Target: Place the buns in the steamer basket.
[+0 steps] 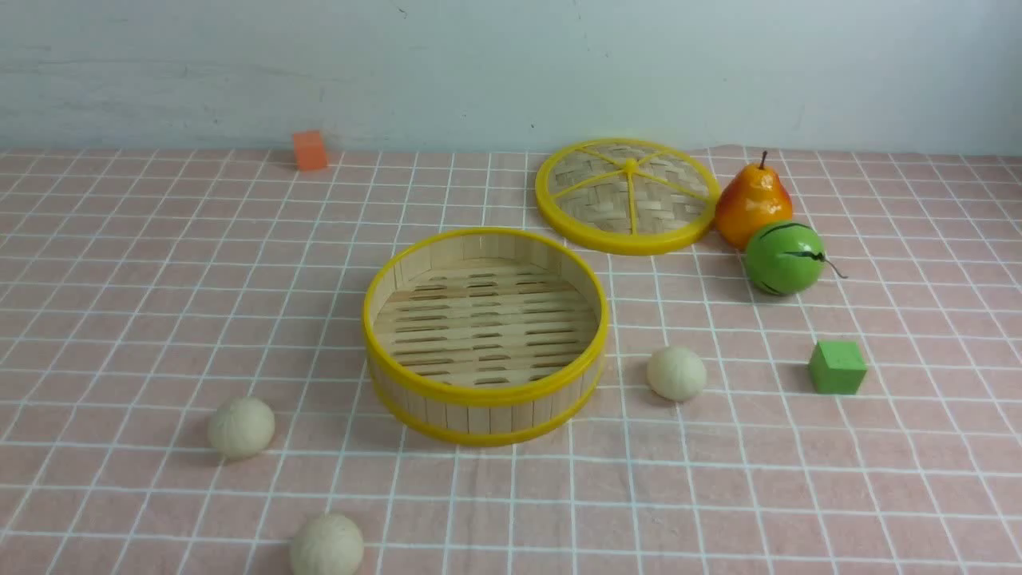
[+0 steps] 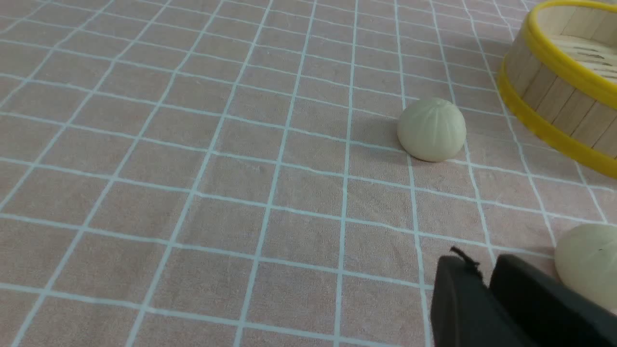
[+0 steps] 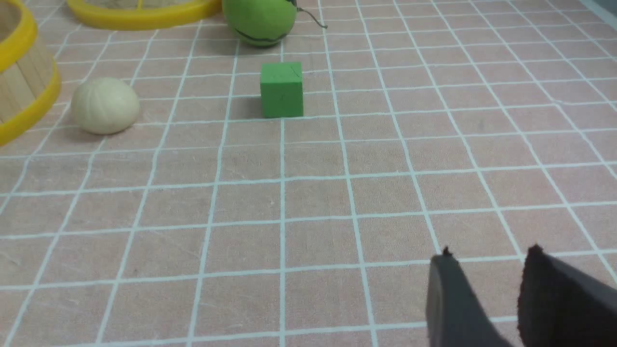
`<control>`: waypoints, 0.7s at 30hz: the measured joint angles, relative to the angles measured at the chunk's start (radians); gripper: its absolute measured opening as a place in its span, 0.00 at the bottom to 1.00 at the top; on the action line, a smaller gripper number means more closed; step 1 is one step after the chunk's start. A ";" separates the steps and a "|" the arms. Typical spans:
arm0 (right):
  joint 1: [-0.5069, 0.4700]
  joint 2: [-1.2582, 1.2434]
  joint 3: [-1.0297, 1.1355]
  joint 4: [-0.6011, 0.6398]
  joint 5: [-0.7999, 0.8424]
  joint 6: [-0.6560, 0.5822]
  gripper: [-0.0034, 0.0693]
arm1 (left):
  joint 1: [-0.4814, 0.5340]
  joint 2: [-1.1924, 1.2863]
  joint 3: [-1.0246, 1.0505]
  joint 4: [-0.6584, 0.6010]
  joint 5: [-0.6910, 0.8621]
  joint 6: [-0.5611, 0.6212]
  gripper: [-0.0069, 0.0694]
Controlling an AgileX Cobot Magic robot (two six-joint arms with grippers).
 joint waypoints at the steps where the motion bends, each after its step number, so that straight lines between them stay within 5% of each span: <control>1: 0.000 0.000 0.000 0.000 0.000 0.000 0.36 | 0.000 0.000 0.000 0.000 0.000 0.000 0.22; 21: 0.000 0.000 0.000 0.000 0.000 0.000 0.38 | 0.000 0.000 0.001 0.000 0.012 0.000 0.24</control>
